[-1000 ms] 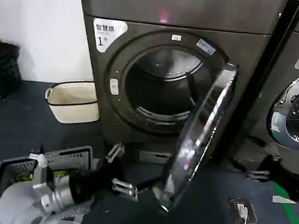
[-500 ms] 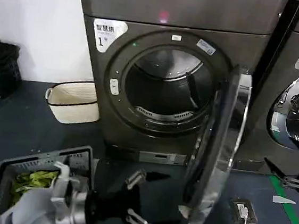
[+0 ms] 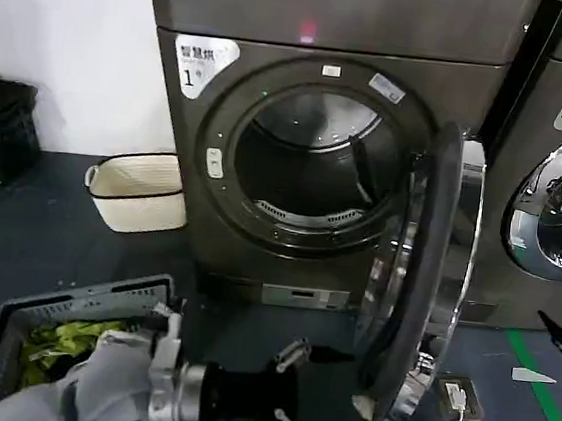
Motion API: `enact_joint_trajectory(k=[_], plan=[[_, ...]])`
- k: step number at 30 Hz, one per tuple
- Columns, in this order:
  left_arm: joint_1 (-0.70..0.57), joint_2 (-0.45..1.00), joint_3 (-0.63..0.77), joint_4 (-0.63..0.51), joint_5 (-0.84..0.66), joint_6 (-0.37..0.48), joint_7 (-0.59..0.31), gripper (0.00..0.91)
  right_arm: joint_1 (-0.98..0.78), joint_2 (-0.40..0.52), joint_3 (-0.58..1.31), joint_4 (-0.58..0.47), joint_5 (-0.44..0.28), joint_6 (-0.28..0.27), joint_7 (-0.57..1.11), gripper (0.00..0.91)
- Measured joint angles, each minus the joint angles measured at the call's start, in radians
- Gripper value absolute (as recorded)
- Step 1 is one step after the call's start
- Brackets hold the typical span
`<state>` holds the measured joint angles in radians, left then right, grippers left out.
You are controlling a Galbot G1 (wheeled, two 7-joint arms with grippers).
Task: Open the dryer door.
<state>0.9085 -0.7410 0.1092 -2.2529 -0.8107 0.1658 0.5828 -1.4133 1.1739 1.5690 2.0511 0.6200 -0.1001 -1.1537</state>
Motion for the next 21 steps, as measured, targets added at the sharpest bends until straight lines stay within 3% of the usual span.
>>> enact_joint_trajectory(k=[21], plan=[[-0.314, -0.027, 0.347, 0.077, -0.019, -0.057, -0.007, 0.907, -0.057, 0.006, 0.112, 0.020, 0.056, -0.004, 0.011, 0.907]])
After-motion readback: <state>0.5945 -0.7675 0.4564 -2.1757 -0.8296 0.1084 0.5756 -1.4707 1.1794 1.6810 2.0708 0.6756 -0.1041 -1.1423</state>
